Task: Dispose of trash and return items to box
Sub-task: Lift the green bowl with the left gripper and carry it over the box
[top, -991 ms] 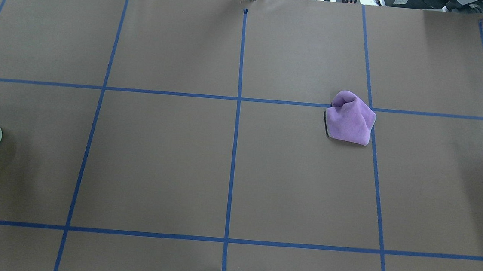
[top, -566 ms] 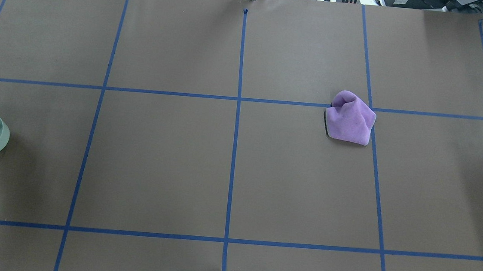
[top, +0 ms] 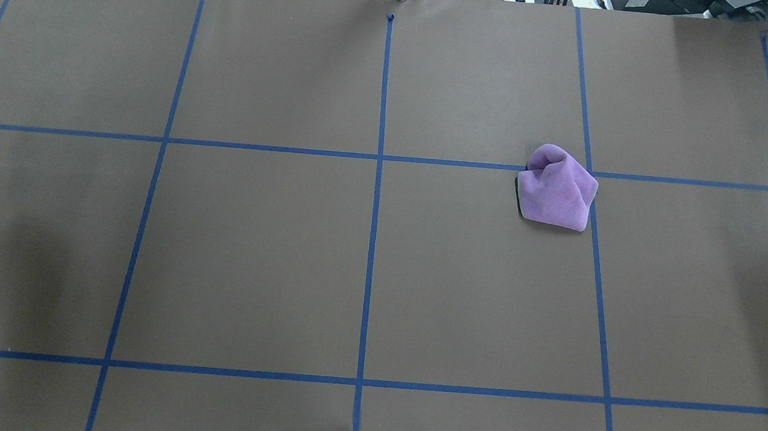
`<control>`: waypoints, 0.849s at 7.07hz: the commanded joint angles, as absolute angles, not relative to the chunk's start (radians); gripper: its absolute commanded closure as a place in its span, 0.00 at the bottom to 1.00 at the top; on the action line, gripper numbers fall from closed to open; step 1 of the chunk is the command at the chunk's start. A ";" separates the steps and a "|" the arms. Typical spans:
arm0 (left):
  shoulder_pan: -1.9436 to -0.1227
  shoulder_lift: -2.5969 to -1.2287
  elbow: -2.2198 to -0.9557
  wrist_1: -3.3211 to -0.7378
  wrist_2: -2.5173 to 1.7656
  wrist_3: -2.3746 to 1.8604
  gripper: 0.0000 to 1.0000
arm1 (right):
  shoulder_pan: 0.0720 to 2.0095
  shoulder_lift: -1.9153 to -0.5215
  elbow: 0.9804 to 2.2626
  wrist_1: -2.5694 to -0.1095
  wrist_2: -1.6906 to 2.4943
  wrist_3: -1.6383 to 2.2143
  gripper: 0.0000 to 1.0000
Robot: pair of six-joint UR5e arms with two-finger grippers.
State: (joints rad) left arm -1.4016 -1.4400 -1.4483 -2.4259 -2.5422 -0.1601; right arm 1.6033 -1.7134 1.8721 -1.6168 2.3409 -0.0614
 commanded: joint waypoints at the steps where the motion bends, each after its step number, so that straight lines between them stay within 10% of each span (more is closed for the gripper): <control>1: -1.518 -1.445 -1.489 -2.187 -2.569 0.092 1.00 | 1.603 -1.713 1.871 -1.617 2.341 -0.061 0.00; 6: -1.828 -1.558 -1.349 -1.737 -2.421 0.862 1.00 | 1.603 -1.717 1.873 -1.617 2.341 -0.061 0.00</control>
